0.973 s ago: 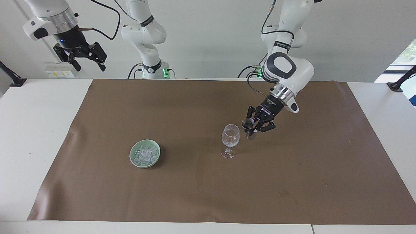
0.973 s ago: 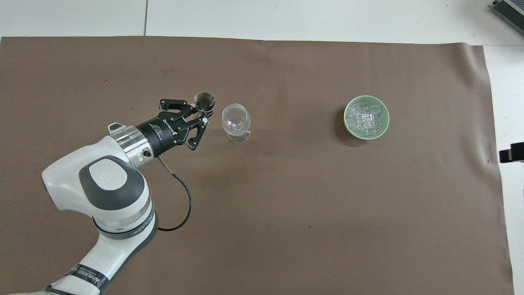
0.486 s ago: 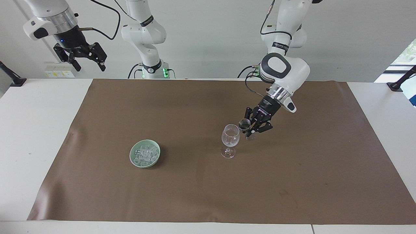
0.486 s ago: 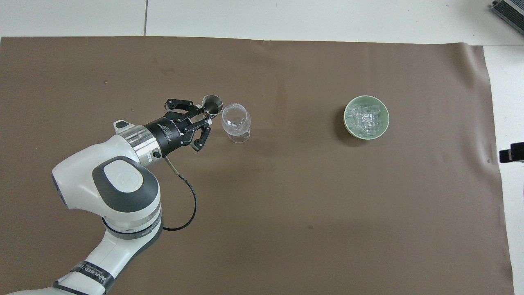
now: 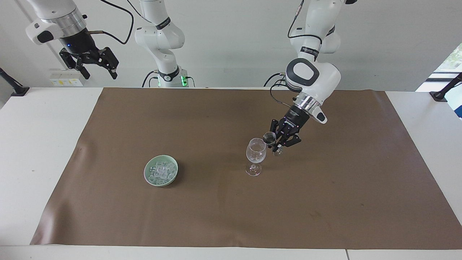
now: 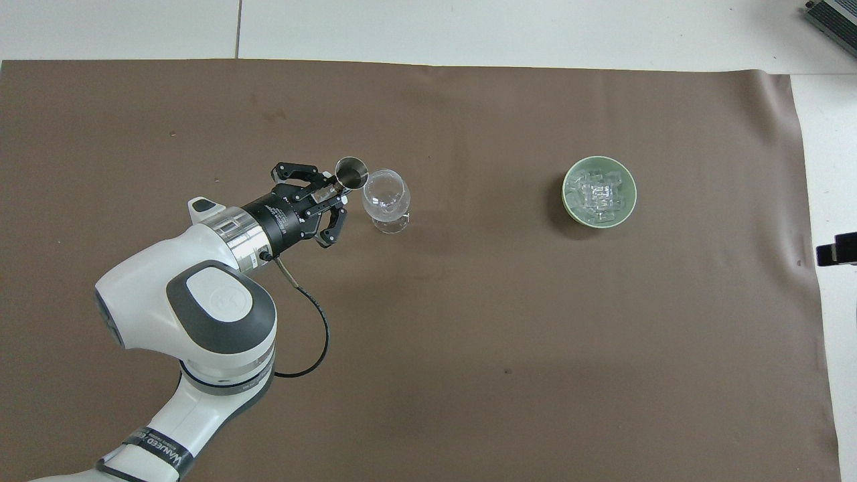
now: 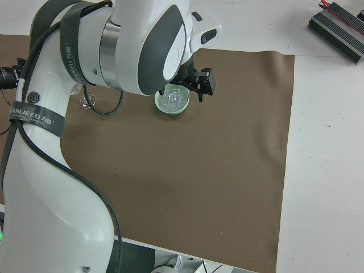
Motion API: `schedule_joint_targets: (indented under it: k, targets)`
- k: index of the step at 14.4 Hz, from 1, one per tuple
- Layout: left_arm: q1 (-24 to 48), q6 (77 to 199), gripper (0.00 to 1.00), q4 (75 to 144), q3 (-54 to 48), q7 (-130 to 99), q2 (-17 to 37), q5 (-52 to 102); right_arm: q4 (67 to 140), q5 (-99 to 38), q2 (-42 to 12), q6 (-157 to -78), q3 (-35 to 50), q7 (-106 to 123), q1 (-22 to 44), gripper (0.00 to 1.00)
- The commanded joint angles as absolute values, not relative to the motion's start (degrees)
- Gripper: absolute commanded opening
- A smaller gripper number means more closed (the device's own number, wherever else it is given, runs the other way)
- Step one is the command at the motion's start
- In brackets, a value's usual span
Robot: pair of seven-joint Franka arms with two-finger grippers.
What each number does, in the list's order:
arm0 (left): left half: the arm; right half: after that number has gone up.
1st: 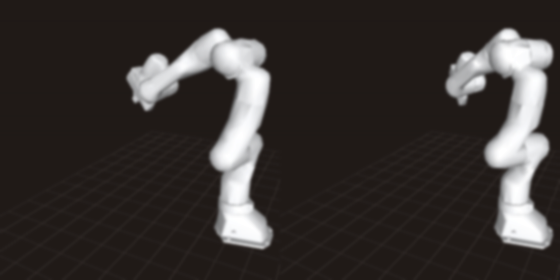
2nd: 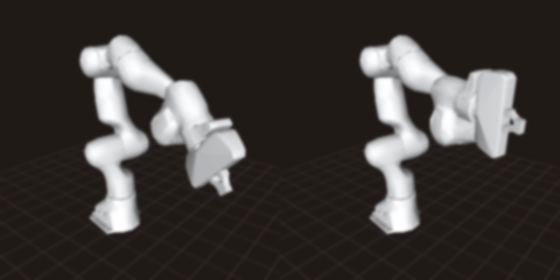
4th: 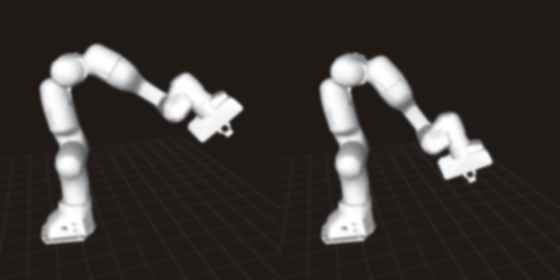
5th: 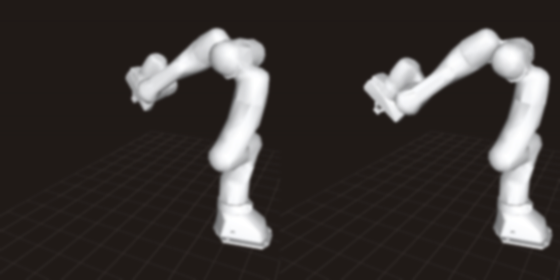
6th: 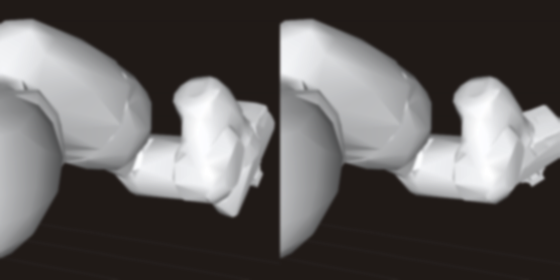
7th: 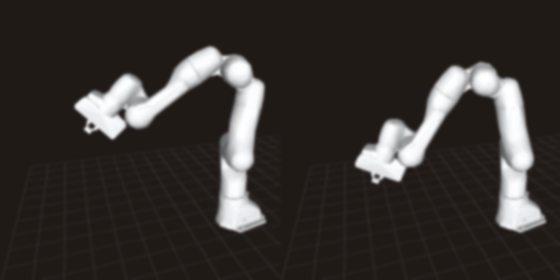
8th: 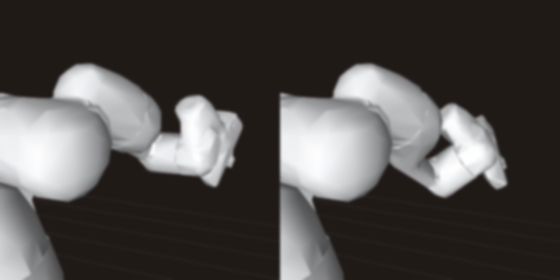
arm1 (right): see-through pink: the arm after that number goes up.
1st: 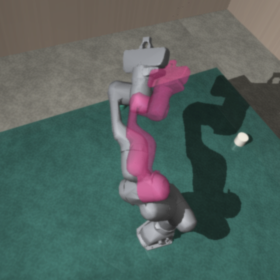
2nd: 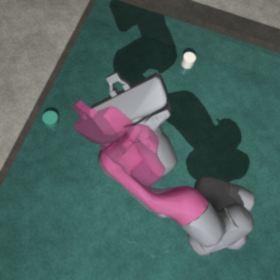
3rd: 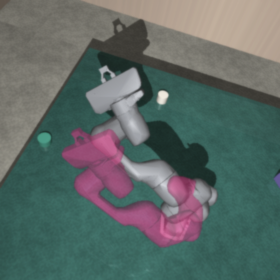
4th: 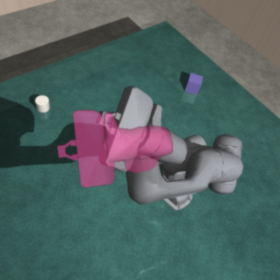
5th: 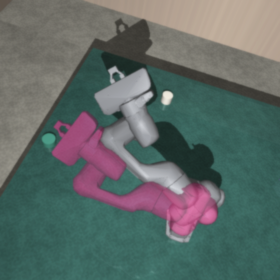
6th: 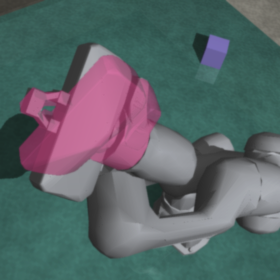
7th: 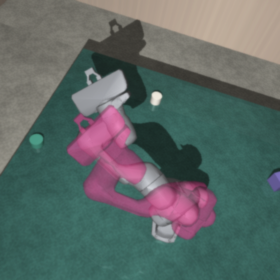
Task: Pour wine and add ice with both arms
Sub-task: 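Lift the silver cup with the left gripper toward the clear glass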
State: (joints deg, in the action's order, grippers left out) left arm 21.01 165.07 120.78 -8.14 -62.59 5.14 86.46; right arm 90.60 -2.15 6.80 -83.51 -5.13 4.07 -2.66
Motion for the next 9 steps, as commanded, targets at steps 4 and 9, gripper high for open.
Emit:
schedule_joint_targets:
  k: [4, 9]
  targets:
    - [23.3, 168.0, 0.00, 119.6, -7.5, -62.8, 5.9, 83.2, 90.8, -2.0, 7.5, -83.1, -4.9, 4.7, -2.9, 1.00]
    - [23.5, 169.4, 0.00, 119.4, -7.4, -62.8, 6.3, 78.6, 90.8, -2.0, 7.5, -83.1, -4.9, 4.7, -2.9, 1.00]
